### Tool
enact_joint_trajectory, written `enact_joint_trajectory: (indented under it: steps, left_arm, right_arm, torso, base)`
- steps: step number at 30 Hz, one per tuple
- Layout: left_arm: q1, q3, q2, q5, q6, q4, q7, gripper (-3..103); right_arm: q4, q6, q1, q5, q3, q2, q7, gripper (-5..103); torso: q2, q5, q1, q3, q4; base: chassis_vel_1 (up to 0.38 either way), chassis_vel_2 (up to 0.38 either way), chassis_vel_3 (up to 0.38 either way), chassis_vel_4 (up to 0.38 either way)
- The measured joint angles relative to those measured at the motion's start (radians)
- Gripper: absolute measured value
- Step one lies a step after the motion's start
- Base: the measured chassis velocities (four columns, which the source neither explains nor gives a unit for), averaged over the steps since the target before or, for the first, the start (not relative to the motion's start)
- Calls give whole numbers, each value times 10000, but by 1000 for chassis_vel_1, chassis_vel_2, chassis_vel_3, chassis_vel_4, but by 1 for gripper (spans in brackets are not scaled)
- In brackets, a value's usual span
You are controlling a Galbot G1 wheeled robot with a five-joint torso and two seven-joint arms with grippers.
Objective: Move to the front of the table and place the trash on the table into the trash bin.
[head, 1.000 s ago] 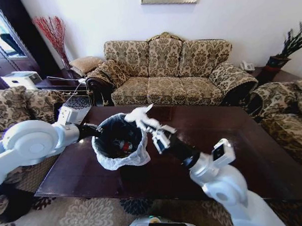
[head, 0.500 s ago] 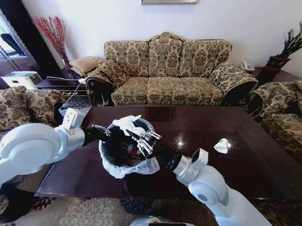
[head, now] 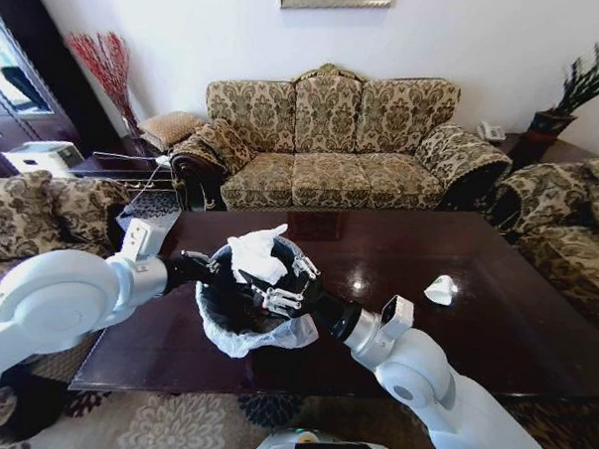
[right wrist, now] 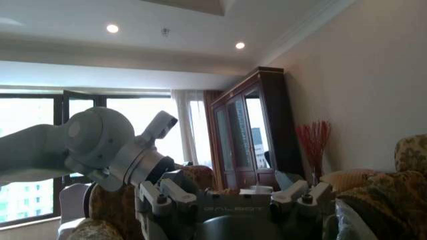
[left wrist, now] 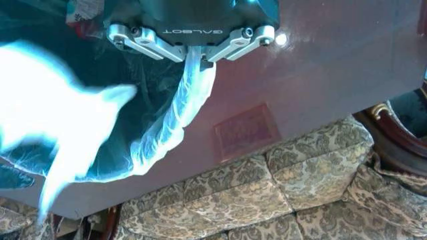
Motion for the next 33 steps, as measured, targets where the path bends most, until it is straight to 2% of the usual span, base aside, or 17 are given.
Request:
enact_joint_trajectory:
  steps: [1, 2, 5, 8, 12, 13, 14, 15, 16, 17, 20, 21, 22, 24, 28, 30, 33]
  left_arm:
    - [3, -2, -19, 3, 0, -17, -8, 0]
    - [6, -3, -39, 3, 0, -35, -9, 0]
    - [12, -5, -81, 4, 0, -73, -10, 0]
    - [18, -22, -176, 10, 0, -99, -14, 0]
    - [84, -118, -331, 33, 0, -78, -22, 0]
    - [119, -171, -440, 59, 0, -20, -24, 0]
    - [146, -214, -581, 125, 0, 98, -28, 0]
    - [155, -230, -661, 165, 0, 185, -32, 0]
    - [162, -254, -817, 215, 0, 328, -52, 0]
    - [162, -254, -817, 215, 0, 328, -52, 0]
    - [185, -308, -1142, 286, 0, 428, -68, 0]
    - [185, -308, -1142, 286, 0, 428, -68, 0]
    - [212, -334, -1308, 349, 0, 417, -60, 0]
    - [227, -363, -1443, 400, 0, 366, -39, 0]
    - [231, -373, -1562, 425, 0, 301, -13, 0]
    - [233, -373, -1654, 462, 0, 262, -10, 0]
    - [256, -363, -1800, 537, 0, 217, 27, 0]
  right_arm:
    - [-1, -12, 0, -368, 43, -54, -94, 95]
    - [-18, -8, 0, -783, 135, -99, -290, 95]
    - [-25, 124, 1, -1057, 237, -164, -593, 100]
    - [106, 417, 13, -640, 297, -158, -593, 100]
    - [334, 536, -218, -331, 849, -41, -30, 100]
    - [450, 540, -428, -270, 1217, 11, 546, 100]
    - [555, 537, -761, -112, 1870, 95, 1435, 100]
    - [574, 510, -924, -24, 2247, 158, 1780, 100]
    - [516, 431, -1363, 11, 3225, 358, 2444, 100]
    - [516, 431, -1363, 11, 3225, 358, 2444, 100]
    - [-22, 261, -2465, -87, 5039, 738, 3211, 100]
    - [-22, 261, -2465, -87, 5039, 738, 3211, 100]
    - [-404, 124, -3184, 145, 5683, 850, 3383, 100]
    - [-903, 150, -3898, 455, 6119, 862, 3430, 100]
    - [-1540, 365, -4389, 538, 6282, 936, 3461, 100]
    - [-2010, 436, -4366, 443, 6340, 1142, 3532, 100]
    - [-2702, 676, -4103, -227, 6394, 1444, 3594, 100]
  torso:
    - [0, 0, 0, 0, 0]
    - [0, -1, 0, 0, -1]
    - [0, -1, 0, 0, 0]
    - [0, 0, 0, 0, 0]
    - [0, 0, 0, 0, 2]
    - [0, -1, 0, 0, 1]
    - [0, -1, 0, 0, 1]
    - [0, -1, 0, 0, -1]
    - [0, -1, 0, 0, 1]
    - [0, -1, 0, 0, 1]
    - [0, 0, 1, 0, 0]
    - [0, 0, 1, 0, 0]
    - [-1, 1, 0, 0, -2]
    - [0, 2, 0, 0, -2]
    - [0, 1, -1, -1, -4]
    - [0, -1, -1, -1, 0]
    - [0, -3, 0, -1, 4]
  base:
    - [0, 0, 0, 0]
    - [0, 0, 0, 0]
    - [0, 0, 0, 0]
    - [0, 0, 0, 0]
    - [0, 0, 0, 0]
    - [0, 0, 0, 0]
    - [0, 0, 0, 0]
    - [0, 0, 0, 0]
    - [0, 0, 0, 0]
    - [0, 0, 0, 0]
    - [0, 0, 0, 0]
    - [0, 0, 0, 0]
    - [0, 0, 0, 0]
    - [0, 0, 0, 0]
    - [0, 0, 0, 0]
    - [-30, -60, 28, 76]
    - [-78, -119, 92, 108]
